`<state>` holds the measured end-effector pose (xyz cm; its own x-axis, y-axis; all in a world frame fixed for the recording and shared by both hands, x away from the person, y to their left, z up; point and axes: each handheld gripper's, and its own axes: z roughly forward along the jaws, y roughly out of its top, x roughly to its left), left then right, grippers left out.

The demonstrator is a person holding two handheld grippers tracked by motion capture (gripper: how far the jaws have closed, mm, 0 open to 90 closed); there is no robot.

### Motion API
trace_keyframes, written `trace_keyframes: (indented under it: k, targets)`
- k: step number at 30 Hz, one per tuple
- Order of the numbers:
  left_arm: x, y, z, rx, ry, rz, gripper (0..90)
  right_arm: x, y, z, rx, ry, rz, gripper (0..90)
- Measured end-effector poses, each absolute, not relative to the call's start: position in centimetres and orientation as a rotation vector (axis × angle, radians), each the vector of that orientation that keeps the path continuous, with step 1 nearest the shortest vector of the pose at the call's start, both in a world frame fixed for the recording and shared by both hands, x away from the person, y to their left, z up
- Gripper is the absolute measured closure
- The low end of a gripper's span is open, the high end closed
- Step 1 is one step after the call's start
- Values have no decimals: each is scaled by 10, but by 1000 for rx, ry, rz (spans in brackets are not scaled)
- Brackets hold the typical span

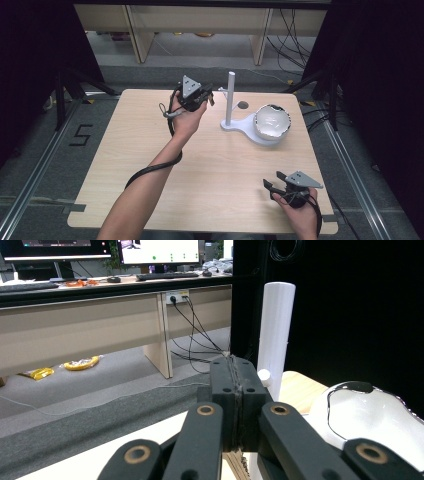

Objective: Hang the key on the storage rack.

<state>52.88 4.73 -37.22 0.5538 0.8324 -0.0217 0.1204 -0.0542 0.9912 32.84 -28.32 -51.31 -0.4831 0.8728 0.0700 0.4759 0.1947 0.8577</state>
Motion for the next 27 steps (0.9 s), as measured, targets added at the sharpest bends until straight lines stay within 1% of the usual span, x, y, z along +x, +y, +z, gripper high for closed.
trace_keyframes:
  k: [27]
  targets:
    - [533, 24, -367, 1525, 846, 712, 890, 329, -283, -514, 1265, 2042, 1233, 385]
